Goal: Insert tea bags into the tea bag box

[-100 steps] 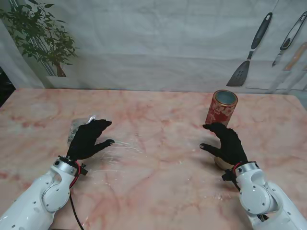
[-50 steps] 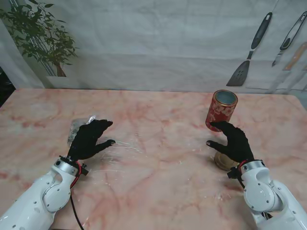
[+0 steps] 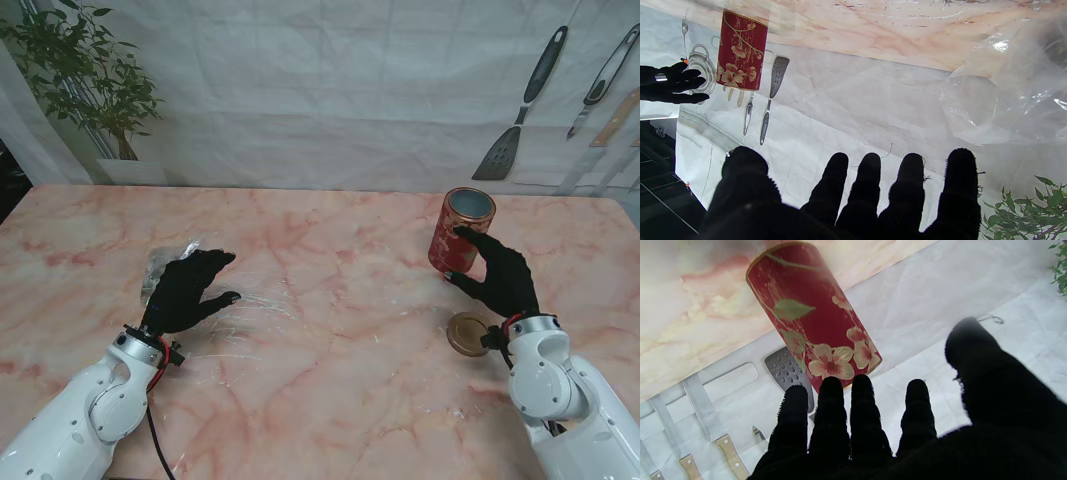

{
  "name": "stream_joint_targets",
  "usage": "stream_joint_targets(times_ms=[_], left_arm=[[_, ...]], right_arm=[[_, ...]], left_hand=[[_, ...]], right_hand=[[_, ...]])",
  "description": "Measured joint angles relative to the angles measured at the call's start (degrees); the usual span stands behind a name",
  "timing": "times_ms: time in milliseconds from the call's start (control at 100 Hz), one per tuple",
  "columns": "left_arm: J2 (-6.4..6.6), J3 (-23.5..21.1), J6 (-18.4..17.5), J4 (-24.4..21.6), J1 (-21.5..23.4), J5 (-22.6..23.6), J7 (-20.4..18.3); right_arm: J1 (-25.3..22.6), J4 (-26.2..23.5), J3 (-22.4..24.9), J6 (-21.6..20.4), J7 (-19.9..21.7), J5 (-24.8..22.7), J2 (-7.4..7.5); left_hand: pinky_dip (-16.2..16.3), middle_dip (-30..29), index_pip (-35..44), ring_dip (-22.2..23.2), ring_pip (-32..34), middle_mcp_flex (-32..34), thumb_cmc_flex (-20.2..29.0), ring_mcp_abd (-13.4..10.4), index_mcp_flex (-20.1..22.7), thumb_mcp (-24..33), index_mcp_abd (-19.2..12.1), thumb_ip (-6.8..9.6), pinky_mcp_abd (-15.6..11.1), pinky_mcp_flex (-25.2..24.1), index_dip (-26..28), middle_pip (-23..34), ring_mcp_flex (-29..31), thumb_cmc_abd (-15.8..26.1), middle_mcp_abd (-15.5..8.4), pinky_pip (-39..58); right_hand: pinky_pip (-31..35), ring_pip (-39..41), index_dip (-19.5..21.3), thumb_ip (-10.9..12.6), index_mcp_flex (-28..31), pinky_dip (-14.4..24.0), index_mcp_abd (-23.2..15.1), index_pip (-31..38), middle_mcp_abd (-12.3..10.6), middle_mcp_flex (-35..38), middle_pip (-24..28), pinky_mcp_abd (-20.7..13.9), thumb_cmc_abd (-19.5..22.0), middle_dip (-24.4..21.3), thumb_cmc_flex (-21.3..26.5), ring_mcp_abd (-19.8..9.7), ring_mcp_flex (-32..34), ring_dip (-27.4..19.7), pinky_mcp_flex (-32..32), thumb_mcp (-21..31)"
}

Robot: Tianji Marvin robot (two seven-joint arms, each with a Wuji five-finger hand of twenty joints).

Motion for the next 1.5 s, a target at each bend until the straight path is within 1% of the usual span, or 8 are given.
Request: stream_joint_targets(times_ms=[260,480,520,740,1000,1320,1400,1500], left_arm=[[0.01,0.0,0.0,0.1,0.0,0.0,-0.1],[0.01,0.0,0.0,0.2,-0.2,-0.1,-0.2],[0.01,0.0,0.0,0.2,-0.2,-0.1,-0.3],[0.02,0.1,0.0,0.4,-0.3,-0.1,-0.4],[0.02,0.1,0.0,0.5,-0.4,-0.1,-0.4],[0.02,0.1,0.0,0.5,-0.4,-0.1,-0.3],[0.02,0.1,0.0,0.5,-0.4,-0.1,-0.3],[0.02,0.0,0.0,0.6,-0.4,-0.1,-0.3]], right_arm=[[3.3,1.9,-1.7,2.4,-2.7,-0.5,-0.36],[5.8,2.7,-3.2,4.9,-3.3,-0.2,-0.64],[6.2,2.8,-3.5,5.8,-3.4,-0.3,-0.65],[8.9,4.1,-5.2,10.7,-3.9,-0.4,-0.92],[13.0,6.2,-7.1,17.0,-1.9,-0.9,-0.88],[16.6,8.1,-8.1,21.5,1.6,-1.3,-0.66],[17.3,8.6,-8.6,22.9,2.0,-1.6,-0.52],[17.9,9.1,-9.0,23.6,2.3,-1.6,-0.46]], left_hand=[[0.0,0.0,0.0,0.0,0.0,0.0,0.0,0.0,0.0,0.0,0.0,0.0,0.0,0.0,0.0,0.0,0.0,0.0,0.0,0.0],[0.0,0.0,0.0,0.0,0.0,0.0,0.0,0.0,0.0,0.0,0.0,0.0,0.0,0.0,0.0,0.0,0.0,0.0,0.0,0.0],[0.0,0.0,0.0,0.0,0.0,0.0,0.0,0.0,0.0,0.0,0.0,0.0,0.0,0.0,0.0,0.0,0.0,0.0,0.0,0.0],[0.0,0.0,0.0,0.0,0.0,0.0,0.0,0.0,0.0,0.0,0.0,0.0,0.0,0.0,0.0,0.0,0.0,0.0,0.0,0.0],[0.0,0.0,0.0,0.0,0.0,0.0,0.0,0.0,0.0,0.0,0.0,0.0,0.0,0.0,0.0,0.0,0.0,0.0,0.0,0.0],[0.0,0.0,0.0,0.0,0.0,0.0,0.0,0.0,0.0,0.0,0.0,0.0,0.0,0.0,0.0,0.0,0.0,0.0,0.0,0.0],[0.0,0.0,0.0,0.0,0.0,0.0,0.0,0.0,0.0,0.0,0.0,0.0,0.0,0.0,0.0,0.0,0.0,0.0,0.0,0.0],[0.0,0.0,0.0,0.0,0.0,0.0,0.0,0.0,0.0,0.0,0.0,0.0,0.0,0.0,0.0,0.0,0.0,0.0,0.0,0.0]], right_hand=[[3.9,4.3,0.0,0.0,-0.7,0.0,-0.9,-0.7,0.6,0.8,4.0,2.0,-2.9,1.6,0.0,0.7,3.4,2.5,1.6,4.6],[8.1,10.5,0.1,0.0,-1.3,-0.1,-1.0,-1.3,0.7,2.1,10.6,3.5,-4.6,4.9,0.0,0.8,6.6,5.2,2.9,7.6],[9.4,11.9,0.1,0.0,-1.3,-0.3,-1.0,-1.3,0.7,2.9,12.5,4.7,-5.4,5.7,0.0,1.6,7.8,6.1,3.4,8.4],[15.0,19.7,0.1,0.0,-1.3,-1.1,-1.4,-1.4,0.7,4.2,20.7,5.4,-6.3,9.9,1.8,2.1,10.7,9.1,4.8,11.3],[20.5,27.4,0.2,0.0,-1.4,-2.2,-1.4,-0.7,0.0,6.4,28.6,6.3,-6.0,13.8,4.5,2.1,13.5,12.0,6.3,12.8],[24.1,32.5,0.7,0.0,-1.2,-3.6,0.1,6.2,-0.1,7.8,31.8,7.0,-6.0,16.3,5.8,2.1,14.2,13.6,7.2,14.8],[25.5,33.3,0.1,0.0,2.5,-4.5,2.2,11.1,-0.1,7.9,32.2,7.0,-6.0,16.4,7.3,2.1,14.2,13.6,7.6,15.0],[25.6,34.4,-0.7,0.0,8.0,-4.6,4.0,12.9,0.4,9.5,33.1,7.1,-6.0,16.7,8.7,2.2,15.6,13.6,8.2,15.4]])
